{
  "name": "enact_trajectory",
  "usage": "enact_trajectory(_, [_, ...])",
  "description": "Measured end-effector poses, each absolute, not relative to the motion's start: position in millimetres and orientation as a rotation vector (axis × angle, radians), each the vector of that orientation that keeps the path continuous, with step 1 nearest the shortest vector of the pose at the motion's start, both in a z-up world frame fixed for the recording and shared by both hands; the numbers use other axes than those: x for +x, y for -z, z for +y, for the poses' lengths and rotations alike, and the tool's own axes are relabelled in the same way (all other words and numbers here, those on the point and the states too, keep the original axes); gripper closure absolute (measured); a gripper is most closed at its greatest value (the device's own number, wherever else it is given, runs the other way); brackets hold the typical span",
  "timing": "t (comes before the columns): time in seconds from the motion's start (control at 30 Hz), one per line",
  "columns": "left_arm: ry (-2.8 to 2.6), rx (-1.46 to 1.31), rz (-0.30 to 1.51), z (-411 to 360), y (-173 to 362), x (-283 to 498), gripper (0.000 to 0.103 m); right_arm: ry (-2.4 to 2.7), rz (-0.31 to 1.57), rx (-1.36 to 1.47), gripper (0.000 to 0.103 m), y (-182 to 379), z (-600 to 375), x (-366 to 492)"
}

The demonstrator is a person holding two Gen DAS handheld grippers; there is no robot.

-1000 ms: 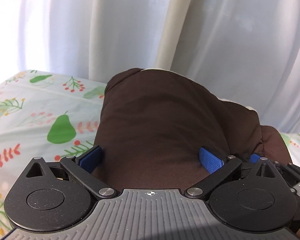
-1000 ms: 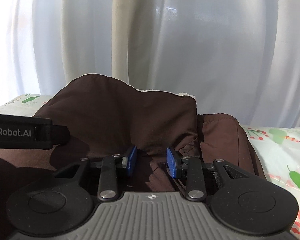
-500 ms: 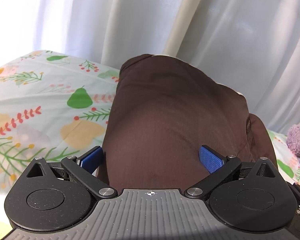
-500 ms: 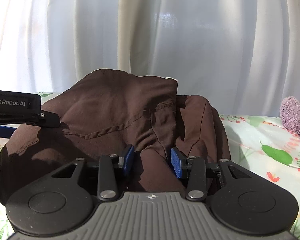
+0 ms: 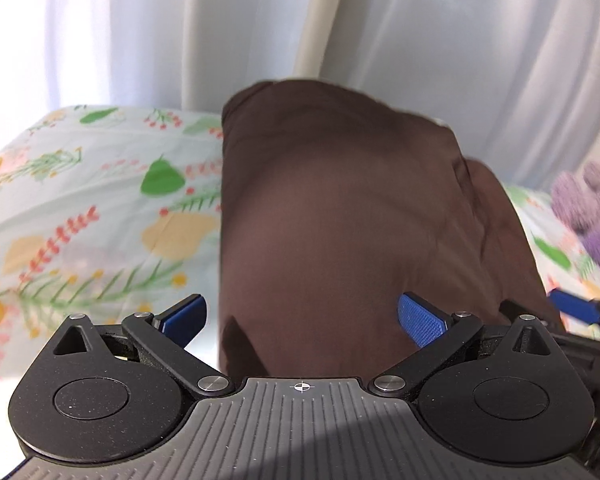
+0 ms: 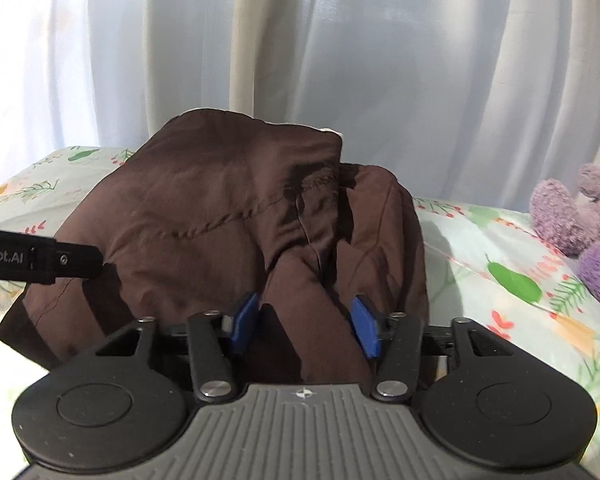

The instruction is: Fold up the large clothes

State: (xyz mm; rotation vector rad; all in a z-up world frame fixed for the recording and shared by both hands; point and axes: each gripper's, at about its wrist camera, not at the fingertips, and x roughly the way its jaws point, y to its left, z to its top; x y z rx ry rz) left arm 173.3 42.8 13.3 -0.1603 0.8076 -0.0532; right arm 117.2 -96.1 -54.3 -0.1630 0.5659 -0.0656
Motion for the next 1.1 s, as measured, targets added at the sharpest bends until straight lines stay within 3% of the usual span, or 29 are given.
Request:
enact_trajectory(0.07, [0.052, -0.164, 0.861, 46, -9, 148, 0.0, 0.053, 0.67, -0.158, 0.024, 56, -92, 95])
enact_trajectory(0.2, [0.03, -0.186, 0.95, 51, 3, 118, 0.0, 0.04, 0.856, -0.069, 0.019, 69, -92, 69])
enact_trajectory(0.4, [0.056, -0.079, 0.989, 36, -3, 114, 0.0, 0.135, 0.934, -0.05, 0.001, 65, -86, 72])
enact_trajectory(0.57, [0.083, -0.086, 1.042, 33, -4, 117, 0.0, 0.137, 0.89, -0.072, 0.001, 51, -76, 68])
enact_trajectory(1.1, [0.015, -0.03, 0.966, 30, -28, 115, 0.0, 0.188, 0.867, -0.076, 0.001, 28, -72, 76])
